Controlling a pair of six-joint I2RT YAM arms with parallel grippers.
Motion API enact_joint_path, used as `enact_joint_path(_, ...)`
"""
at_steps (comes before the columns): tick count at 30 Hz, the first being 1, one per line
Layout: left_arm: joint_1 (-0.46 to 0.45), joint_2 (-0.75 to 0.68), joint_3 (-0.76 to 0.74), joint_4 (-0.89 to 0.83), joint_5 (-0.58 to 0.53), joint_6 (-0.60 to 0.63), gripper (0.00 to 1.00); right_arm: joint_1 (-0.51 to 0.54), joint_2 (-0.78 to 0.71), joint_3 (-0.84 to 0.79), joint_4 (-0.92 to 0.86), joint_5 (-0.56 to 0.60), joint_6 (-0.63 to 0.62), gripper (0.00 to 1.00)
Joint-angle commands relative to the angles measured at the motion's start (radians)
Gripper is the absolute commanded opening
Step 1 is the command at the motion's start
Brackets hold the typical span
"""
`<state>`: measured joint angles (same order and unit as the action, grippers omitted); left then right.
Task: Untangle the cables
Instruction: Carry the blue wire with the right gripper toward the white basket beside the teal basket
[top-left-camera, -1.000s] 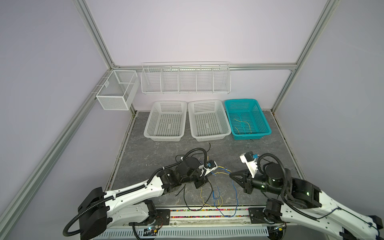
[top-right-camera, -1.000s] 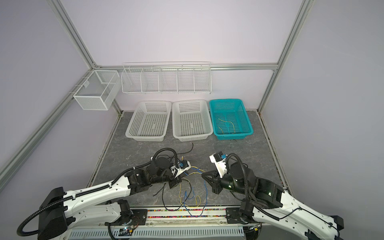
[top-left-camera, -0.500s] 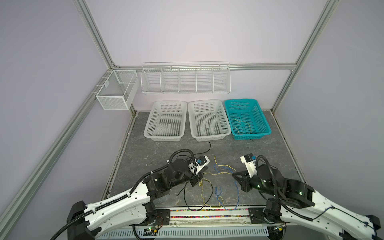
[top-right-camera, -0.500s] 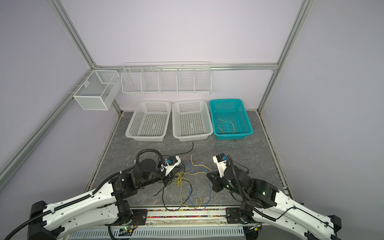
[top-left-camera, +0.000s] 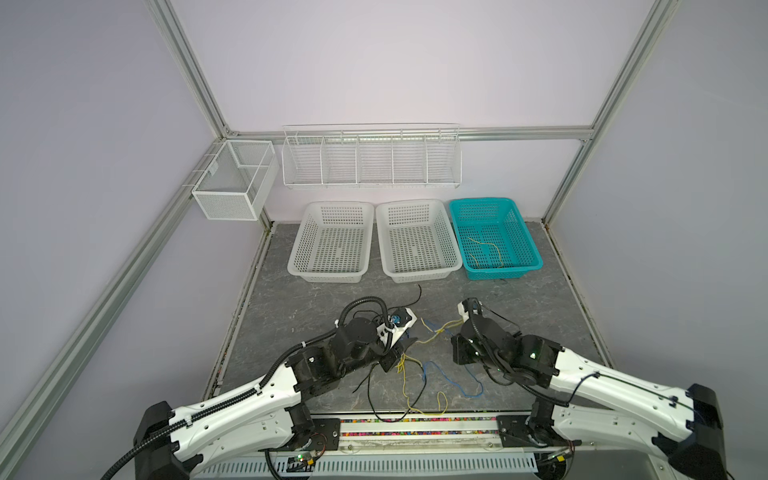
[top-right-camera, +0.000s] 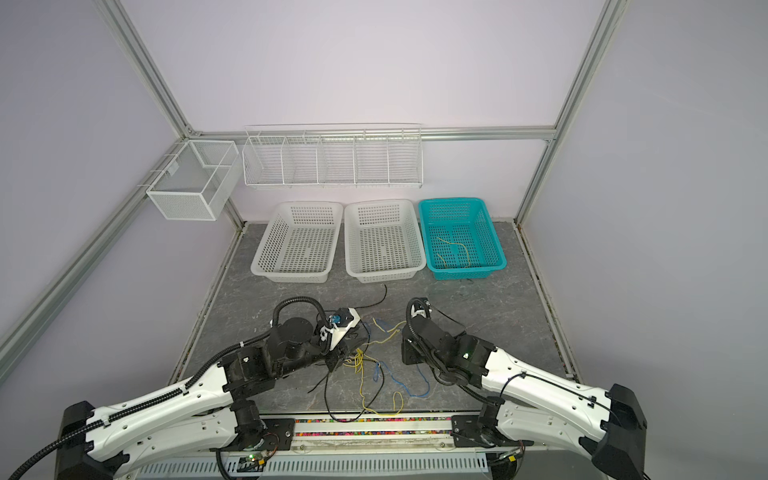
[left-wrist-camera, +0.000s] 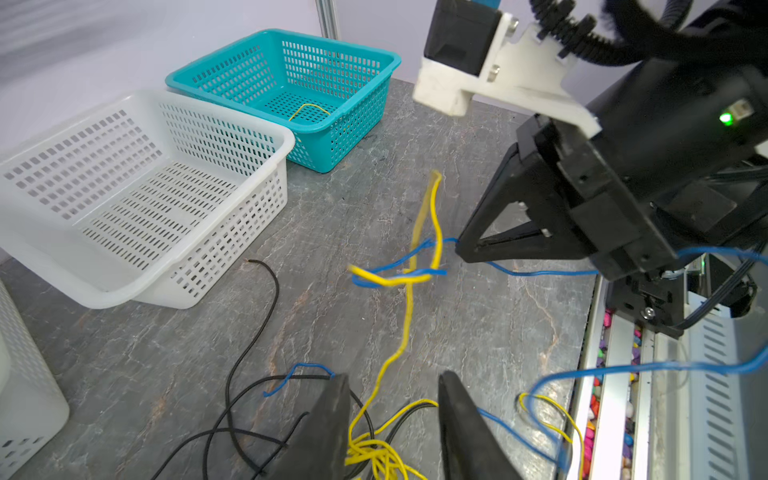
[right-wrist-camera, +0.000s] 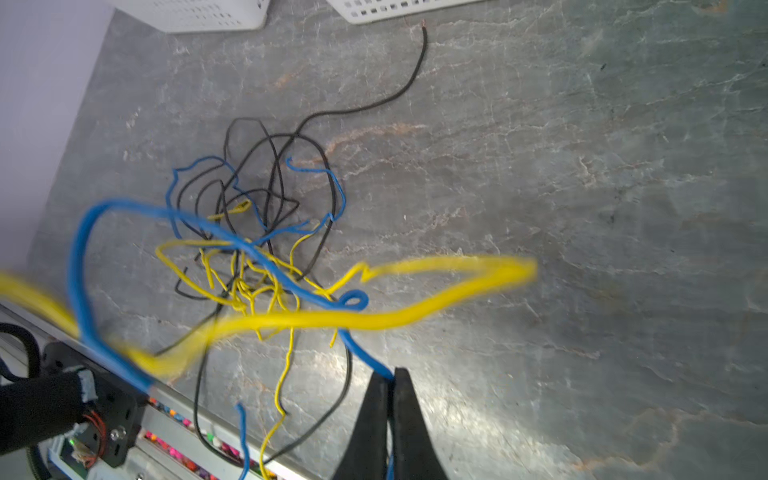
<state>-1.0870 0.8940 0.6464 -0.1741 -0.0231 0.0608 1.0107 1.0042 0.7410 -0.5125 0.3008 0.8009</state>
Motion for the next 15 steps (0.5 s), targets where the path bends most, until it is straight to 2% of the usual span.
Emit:
enact_joint_path(1,-0.002,-0.024,0.006,-0.016,-0.009,-0.002,0.42,-0.051,0.027,0.001,0.179,-0.113,0.037,0.06)
enact_joint_path(10,-0.002,-0.035,0.005,-0.022,-0.023,0.007,0.48,-0.08,0.129,0.01,0.387,-0.336,0.055,0.06)
enact_joint_path(12,-0.002,-0.041,0.008,-0.028,-0.043,0.008,0.48,-0.077,0.135,0.036,0.351,-0.328,0.039,0.06)
enact_joint_path(15,-0.002,-0.077,0.012,-0.028,-0.091,0.004,0.49,-0.076,0.098,0.083,0.252,-0.248,0.007,0.06)
